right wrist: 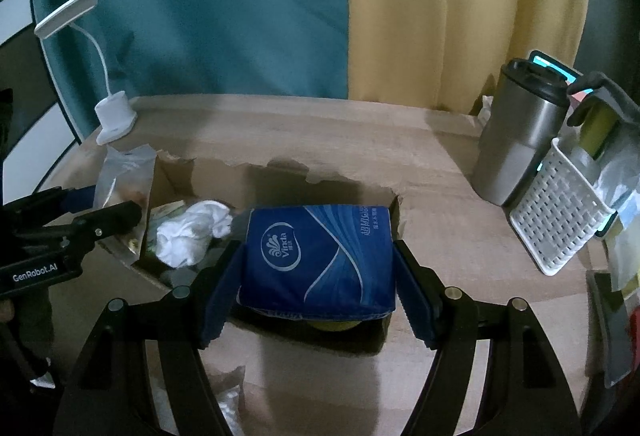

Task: Organize objects
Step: 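Carry blue tissue pack into box with right tool while left tool lowers snack bag inside, then open both tools and withdraw them from the box, then grasp bag of cotton swabs with right tool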

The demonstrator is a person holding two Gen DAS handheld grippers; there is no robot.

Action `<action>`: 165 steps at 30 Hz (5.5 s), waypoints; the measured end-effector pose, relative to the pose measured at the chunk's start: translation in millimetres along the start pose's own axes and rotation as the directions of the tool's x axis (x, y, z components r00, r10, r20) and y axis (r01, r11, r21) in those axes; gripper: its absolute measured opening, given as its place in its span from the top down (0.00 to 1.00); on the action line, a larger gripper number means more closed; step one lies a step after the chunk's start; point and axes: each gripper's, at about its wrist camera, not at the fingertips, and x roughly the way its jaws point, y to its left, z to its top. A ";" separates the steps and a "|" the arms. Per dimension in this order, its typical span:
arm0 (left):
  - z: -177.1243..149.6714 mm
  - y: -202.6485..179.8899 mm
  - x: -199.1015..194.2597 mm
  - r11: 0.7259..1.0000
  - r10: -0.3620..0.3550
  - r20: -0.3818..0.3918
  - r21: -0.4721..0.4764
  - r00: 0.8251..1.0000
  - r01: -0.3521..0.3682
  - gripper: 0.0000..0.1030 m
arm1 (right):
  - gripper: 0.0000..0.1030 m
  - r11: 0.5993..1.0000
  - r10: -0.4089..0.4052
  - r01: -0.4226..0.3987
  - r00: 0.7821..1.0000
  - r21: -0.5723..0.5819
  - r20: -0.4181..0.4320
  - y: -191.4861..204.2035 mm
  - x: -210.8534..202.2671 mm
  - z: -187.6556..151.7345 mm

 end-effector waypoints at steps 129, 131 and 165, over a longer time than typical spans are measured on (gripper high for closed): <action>-49.8 -5.9 -45.5 1.000 0.017 0.018 -0.008 1.000 -0.017 0.26 | 0.17 1.000 -0.007 0.007 0.999 -0.007 0.047 27.8 -37.4 -46.9; -51.0 -5.5 -48.0 1.000 0.017 0.019 -0.009 1.000 -0.016 0.26 | 0.17 1.000 -0.006 0.006 0.999 -0.007 0.049 30.0 -41.2 -52.0; -106.6 1.1 -58.0 0.999 0.017 -0.034 -0.044 0.999 -0.018 0.25 | 0.17 0.997 0.054 -0.056 0.998 -0.047 -0.033 66.7 -42.1 -106.5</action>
